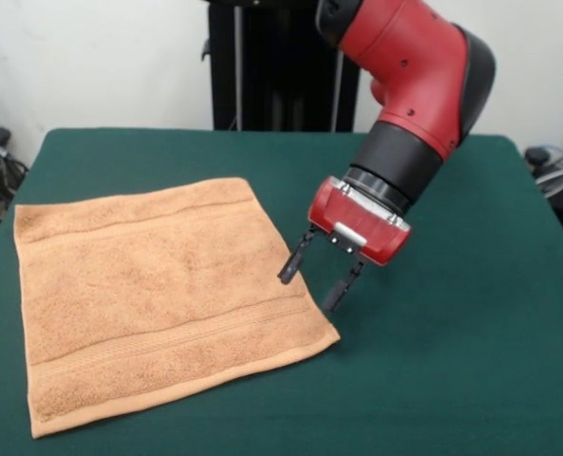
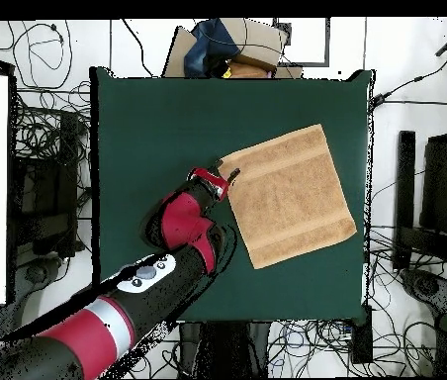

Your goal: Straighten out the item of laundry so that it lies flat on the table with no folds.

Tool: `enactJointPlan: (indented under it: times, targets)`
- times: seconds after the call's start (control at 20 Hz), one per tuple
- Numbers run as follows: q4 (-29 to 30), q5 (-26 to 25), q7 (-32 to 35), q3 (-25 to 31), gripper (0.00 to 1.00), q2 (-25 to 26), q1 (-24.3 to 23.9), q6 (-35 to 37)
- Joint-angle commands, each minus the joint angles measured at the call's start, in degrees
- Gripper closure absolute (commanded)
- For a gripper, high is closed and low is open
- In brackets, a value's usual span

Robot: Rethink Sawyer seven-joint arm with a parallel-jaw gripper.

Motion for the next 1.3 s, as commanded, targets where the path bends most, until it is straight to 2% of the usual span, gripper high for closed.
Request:
enactJointPlan:
  times: [0.05, 0.6, 0.85, 1.05, 1.3]
  targets:
    - [2.76, -2.67, 7.2, 5.14, 0.0, -1.64, -2.04, 3.34]
    - [10.96, -19.27, 3.44, 9.77, 0.0, -21.32, -8.78, 9.62]
    - [11.08, -23.09, 5.09, 10.76, 0.0, -20.65, -9.71, 6.55]
    - [10.67, -25.73, 4.11, 10.86, 0.0, -20.59, -9.77, 8.01]
    - [11.51, -28.73, 4.99, 12.25, 0.0, -22.37, -11.58, 6.34]
